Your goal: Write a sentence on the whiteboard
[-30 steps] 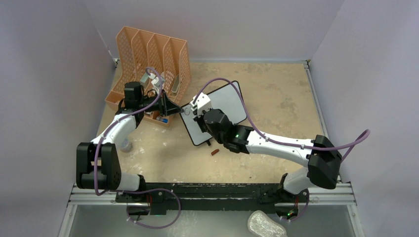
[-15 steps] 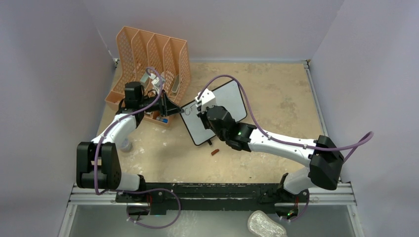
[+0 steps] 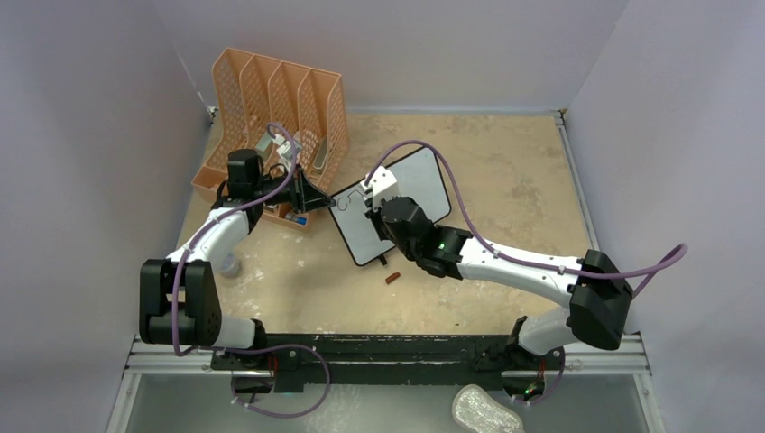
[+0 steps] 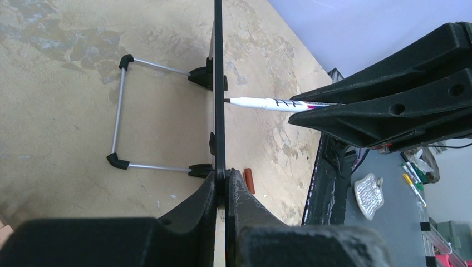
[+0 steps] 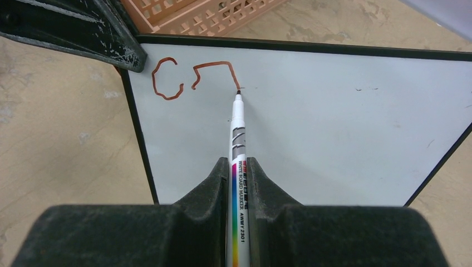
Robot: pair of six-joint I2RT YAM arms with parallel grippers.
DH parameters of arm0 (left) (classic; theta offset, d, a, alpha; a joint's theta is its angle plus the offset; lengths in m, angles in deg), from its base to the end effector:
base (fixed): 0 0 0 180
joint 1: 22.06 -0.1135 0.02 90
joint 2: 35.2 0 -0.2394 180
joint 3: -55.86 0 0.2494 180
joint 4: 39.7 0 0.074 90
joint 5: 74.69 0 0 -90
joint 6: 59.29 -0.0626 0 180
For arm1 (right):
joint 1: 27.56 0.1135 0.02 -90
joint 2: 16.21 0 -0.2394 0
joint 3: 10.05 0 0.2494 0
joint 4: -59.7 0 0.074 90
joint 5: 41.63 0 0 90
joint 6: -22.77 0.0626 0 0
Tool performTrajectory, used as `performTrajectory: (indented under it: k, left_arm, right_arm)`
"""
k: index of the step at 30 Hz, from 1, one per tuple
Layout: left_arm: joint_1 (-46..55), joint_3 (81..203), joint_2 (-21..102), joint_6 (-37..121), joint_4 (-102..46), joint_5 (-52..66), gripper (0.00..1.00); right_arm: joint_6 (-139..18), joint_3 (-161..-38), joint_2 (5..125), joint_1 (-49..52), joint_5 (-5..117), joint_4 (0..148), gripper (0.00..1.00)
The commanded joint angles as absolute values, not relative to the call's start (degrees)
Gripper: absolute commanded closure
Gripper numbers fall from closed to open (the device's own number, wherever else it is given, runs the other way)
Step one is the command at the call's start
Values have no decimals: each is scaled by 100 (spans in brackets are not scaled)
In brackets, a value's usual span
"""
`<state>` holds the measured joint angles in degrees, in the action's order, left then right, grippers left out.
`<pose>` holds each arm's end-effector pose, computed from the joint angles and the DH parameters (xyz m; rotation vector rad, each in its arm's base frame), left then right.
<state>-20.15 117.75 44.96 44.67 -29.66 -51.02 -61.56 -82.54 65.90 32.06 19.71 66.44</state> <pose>0.3011 -0.0674 0.2242 0.5245 1.9182 -1.3518 0.2063 0.2926 0.2726 -0.5100 1.7614 0.3400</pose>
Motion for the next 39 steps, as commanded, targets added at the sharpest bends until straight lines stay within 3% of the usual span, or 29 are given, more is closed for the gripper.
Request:
performTrajectory:
  k: [1, 39]
  left_arm:
    - [-1995, 11835, 4532, 4398, -2924, -5280, 100]
    - [-1996, 11834, 4531, 4389, -2911, -5289, 100]
  right_arm:
    - [-6110, -8233, 6386, 3186, 2122, 6580, 100]
    - [-6369, -8598, 6640, 3196, 2719, 6327, 100]
